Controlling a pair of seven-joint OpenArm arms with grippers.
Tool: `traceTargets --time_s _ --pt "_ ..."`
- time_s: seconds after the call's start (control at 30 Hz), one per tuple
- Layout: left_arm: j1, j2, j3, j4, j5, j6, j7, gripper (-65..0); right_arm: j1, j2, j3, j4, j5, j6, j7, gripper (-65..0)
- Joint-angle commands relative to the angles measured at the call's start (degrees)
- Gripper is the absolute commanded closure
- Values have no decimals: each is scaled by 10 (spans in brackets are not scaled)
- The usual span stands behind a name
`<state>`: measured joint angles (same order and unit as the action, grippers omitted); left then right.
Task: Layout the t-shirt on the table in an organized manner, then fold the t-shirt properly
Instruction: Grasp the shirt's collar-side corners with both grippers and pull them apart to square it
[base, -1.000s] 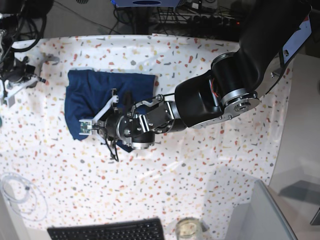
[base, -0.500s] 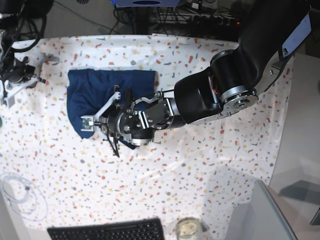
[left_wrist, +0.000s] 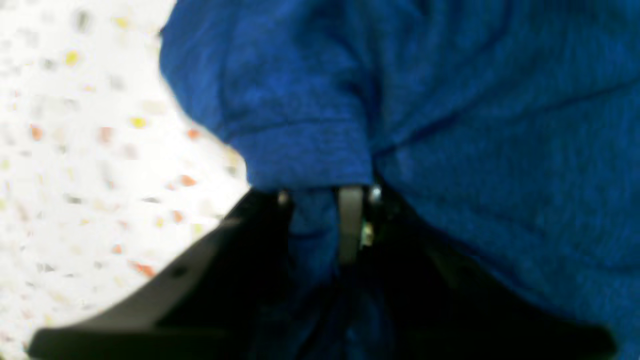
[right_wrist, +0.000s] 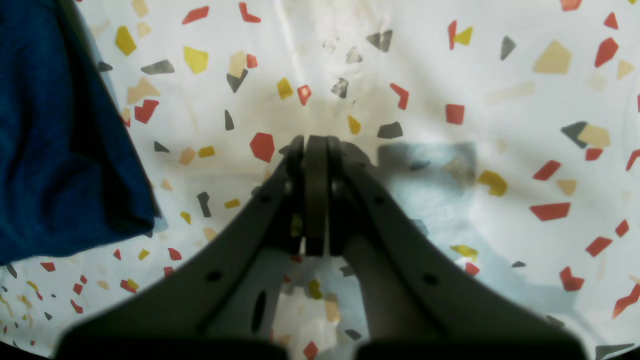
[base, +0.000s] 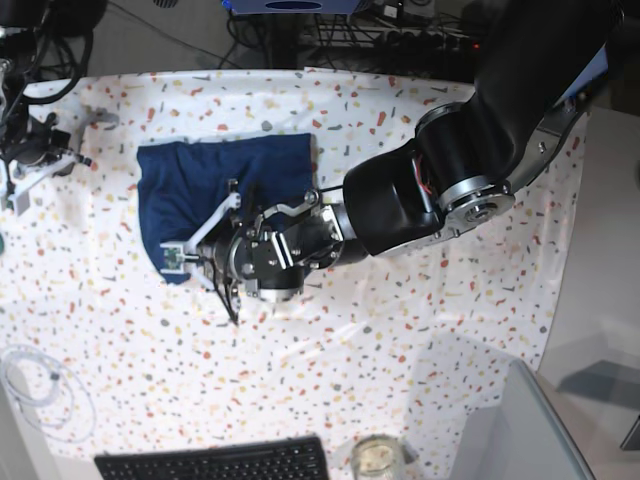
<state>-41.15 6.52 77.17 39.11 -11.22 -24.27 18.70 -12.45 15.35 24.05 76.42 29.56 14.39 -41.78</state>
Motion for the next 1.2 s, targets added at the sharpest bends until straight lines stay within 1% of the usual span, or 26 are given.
traceTargets --time_s 0.0,0.07,0.13,0.17,0.2,0.27,0.33,0.43,0.5,0.53,0.57,0.6,0.63,0.67,0.73,0.8,0.9,0.97,1.03,1.1,1.17 --pt "-20 7 -11 19 -2 5 -10 -219 3 10 3 8 5 2 7 0" --pt "-21 5 -27 49 -1 5 -10 -341 3 10 3 8 5 2 7 0" --pt "-22 5 -44 68 0 5 -10 -441 4 10 3 8 5 2 7 0" --pt "-27 5 -49 74 0 5 -10 -482 4 10 3 8 5 2 7 0" --pt "-29 5 -49 77 0 5 -10 -505 4 10 3 8 5 2 6 0" --pt "-36 6 -48 78 0 5 -9 -541 4 10 3 8 5 2 6 0" --pt "-36 6 -51 83 0 5 -3 -543 4 10 3 8 5 2 6 0" --pt "-46 3 -52 130 -3 5 50 -541 4 10 3 9 5 3 6 0" --pt "-48 -23 -56 181 -6 5 96 -541 3 10 3 16 5 5 5 0" --pt "-46 -36 -71 217 -6 5 117 -538 0 10 3 26 5 5 5 0" --pt "-37 -50 -93 251 -9 5 137 -523 -7 10 3 38 5 5 5 0" --pt "-14 -68 -132 293 -18 5 163 -472 -14 10 -3 58 5 5 5 0" --pt "11 -84 -180 339 -28 5 190 -387 -23 10 -17 85 5 3 8 0" --pt "43 -100 -231 383 -40 5 211 -265 -32 10 -31 109 5 3 8 0" --pt "127 -121 -323 465 -53 7 236 0 -45 10 -55 152 5 3 8 0" --pt "219 -135 -405 530 -53 8 236 0 -51 10 -79 175 5 3 9 0" --pt "333 -140 -486 566 -52 8 227 0 -51 10 -116 181 5 4 10 0" --pt "391 -140 -517 566 -52 8 178 0 -42 10 -145 181 5 4 19 0" --pt "439 -147 -533 553 -46 9 111 0 -39 10 -179 179 5 4 39 0" --pt "466 -150 -534 539 -18 15 60 0 -33 10 -201 176 5 3 56 0" --pt "484 -147 -532 516 30 36 19 0 -23 10 -217 162 5 3 67 0"
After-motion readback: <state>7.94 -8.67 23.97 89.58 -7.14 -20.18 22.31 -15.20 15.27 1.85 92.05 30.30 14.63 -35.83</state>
